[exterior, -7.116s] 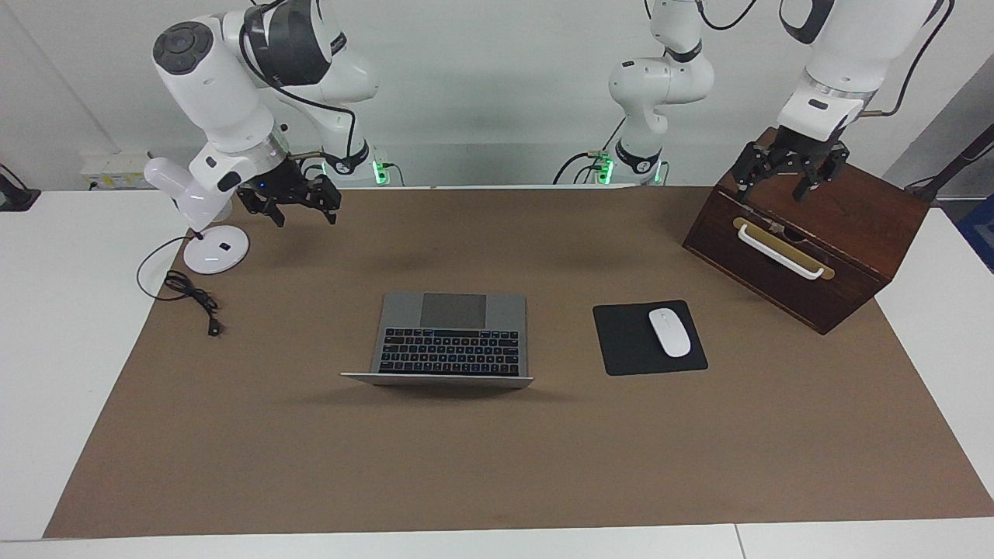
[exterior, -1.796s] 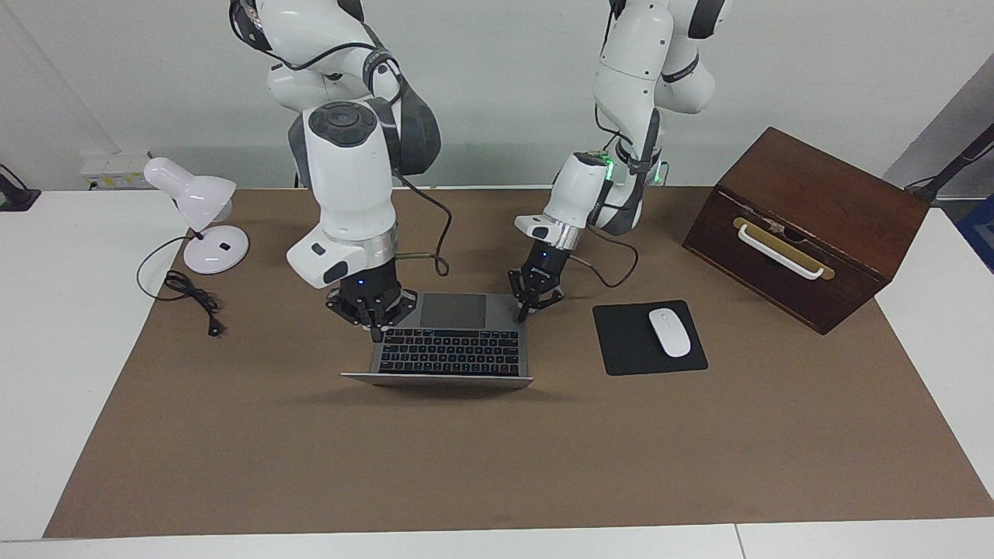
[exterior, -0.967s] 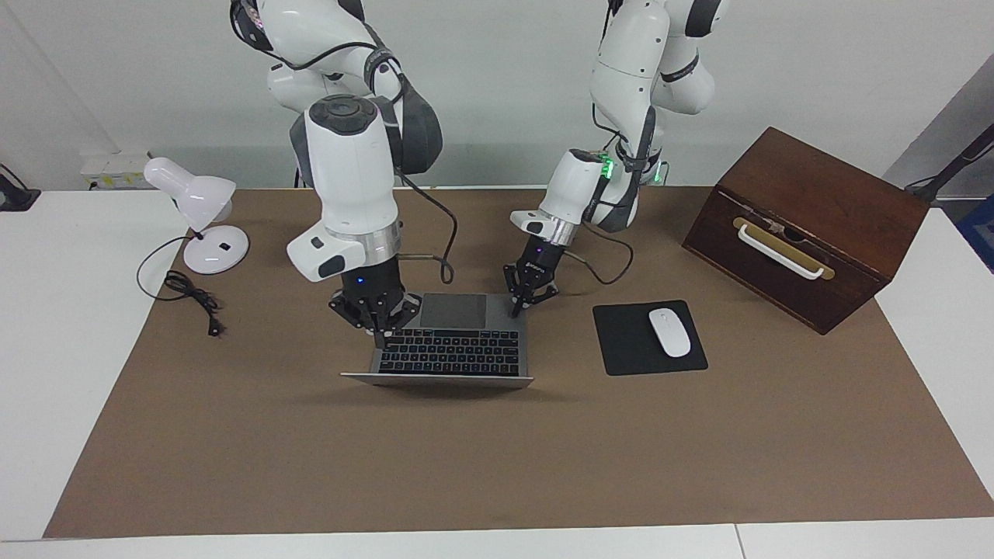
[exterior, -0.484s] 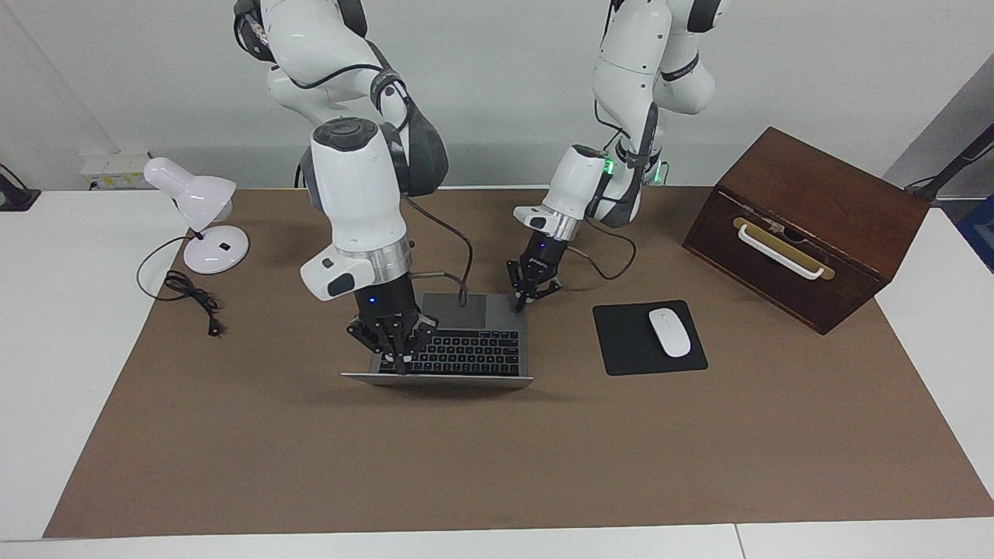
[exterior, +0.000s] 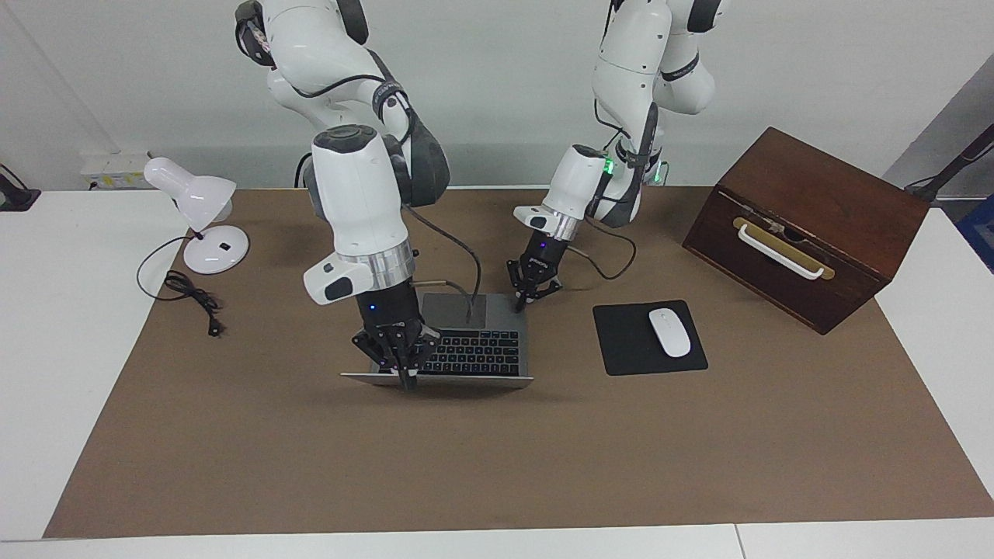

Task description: Close laptop with both arms

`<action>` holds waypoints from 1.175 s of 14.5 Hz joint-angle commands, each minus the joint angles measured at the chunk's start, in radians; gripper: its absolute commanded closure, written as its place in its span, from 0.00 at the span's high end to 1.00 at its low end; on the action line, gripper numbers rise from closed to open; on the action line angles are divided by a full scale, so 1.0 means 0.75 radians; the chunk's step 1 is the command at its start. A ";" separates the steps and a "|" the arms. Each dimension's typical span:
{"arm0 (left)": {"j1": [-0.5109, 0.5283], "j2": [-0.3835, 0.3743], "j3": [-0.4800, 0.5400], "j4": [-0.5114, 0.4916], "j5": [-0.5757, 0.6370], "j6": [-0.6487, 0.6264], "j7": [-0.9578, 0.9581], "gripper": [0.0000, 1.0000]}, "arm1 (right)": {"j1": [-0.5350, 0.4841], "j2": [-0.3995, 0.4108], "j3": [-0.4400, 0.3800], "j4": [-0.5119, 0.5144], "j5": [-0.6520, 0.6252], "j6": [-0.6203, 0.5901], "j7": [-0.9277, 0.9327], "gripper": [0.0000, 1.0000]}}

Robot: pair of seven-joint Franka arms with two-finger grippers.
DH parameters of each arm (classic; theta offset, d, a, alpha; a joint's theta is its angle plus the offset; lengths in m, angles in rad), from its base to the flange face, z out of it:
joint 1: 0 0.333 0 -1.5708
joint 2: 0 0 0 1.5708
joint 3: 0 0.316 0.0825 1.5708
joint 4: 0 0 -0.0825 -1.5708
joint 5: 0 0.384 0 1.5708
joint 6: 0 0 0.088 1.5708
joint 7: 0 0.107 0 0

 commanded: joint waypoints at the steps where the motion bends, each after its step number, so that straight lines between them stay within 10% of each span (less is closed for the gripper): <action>1: -0.031 -0.017 0.023 -0.119 -0.025 -0.018 0.030 0.00 | -0.014 0.024 0.007 0.042 0.012 -0.005 -0.003 0.00; 17: -0.033 -0.017 0.023 -0.122 -0.025 -0.018 0.030 0.00 | -0.010 0.116 0.011 0.042 0.006 0.101 -0.005 0.00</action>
